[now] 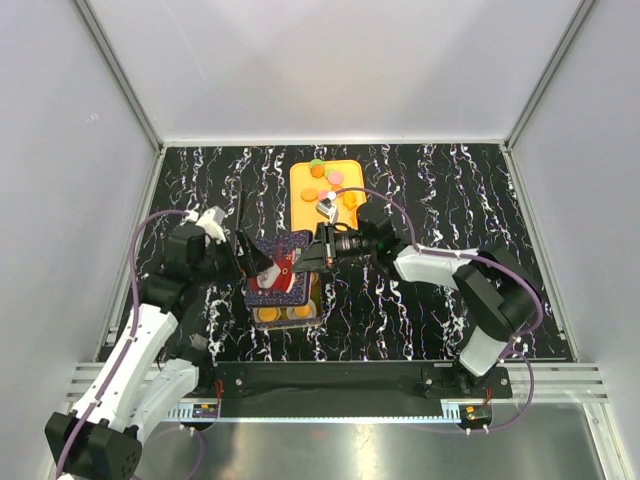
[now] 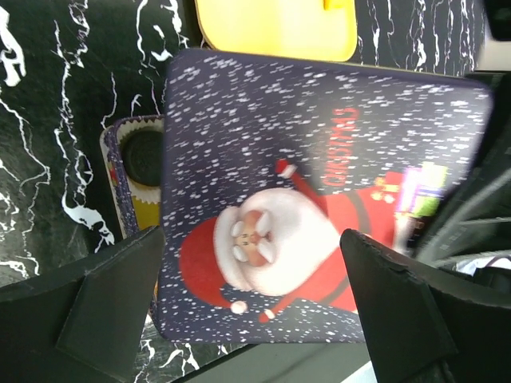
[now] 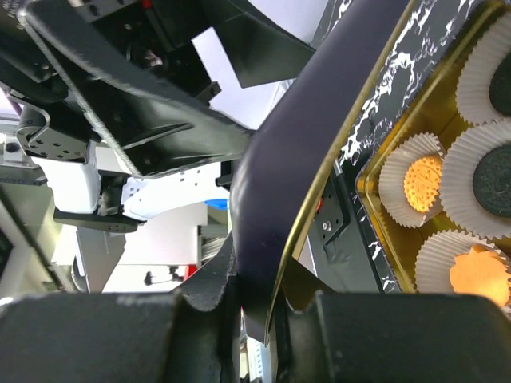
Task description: Pack the cookies
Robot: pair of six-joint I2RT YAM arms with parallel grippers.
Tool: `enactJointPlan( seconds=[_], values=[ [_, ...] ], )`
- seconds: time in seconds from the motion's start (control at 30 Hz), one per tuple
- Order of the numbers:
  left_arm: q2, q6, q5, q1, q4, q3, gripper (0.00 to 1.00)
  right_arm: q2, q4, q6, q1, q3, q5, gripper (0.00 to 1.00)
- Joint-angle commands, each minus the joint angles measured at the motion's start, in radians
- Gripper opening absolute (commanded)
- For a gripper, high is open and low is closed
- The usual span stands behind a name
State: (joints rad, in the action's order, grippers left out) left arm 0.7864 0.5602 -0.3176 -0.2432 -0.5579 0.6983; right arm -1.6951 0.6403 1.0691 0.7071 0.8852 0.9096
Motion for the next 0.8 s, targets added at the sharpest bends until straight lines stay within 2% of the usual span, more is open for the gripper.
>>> enactJointPlan(
  seconds=[0.0,0.17,0.4,0.6,0.77],
  values=[
    [-0.016,0.006,-0.058,0.008,0.066,-0.003,0.99,-0.031,0.157,0.043,0.003,-0.005,0.061,0.0],
    [0.002,0.001,-0.147,0.077,0.082,-0.008,0.99,-0.064,0.203,0.063,0.003,-0.015,0.086,0.0],
    [0.045,0.047,-0.311,0.143,0.196,-0.088,0.99,-0.132,0.292,0.124,0.003,-0.035,0.117,0.0],
    [0.074,0.067,-0.377,0.197,0.248,-0.146,0.99,-0.17,0.374,0.157,0.0,-0.043,0.138,0.0],
    [0.096,0.049,-0.359,0.211,0.231,-0.161,0.99,-0.19,0.383,0.158,-0.008,-0.046,0.152,0.0]
  ],
)
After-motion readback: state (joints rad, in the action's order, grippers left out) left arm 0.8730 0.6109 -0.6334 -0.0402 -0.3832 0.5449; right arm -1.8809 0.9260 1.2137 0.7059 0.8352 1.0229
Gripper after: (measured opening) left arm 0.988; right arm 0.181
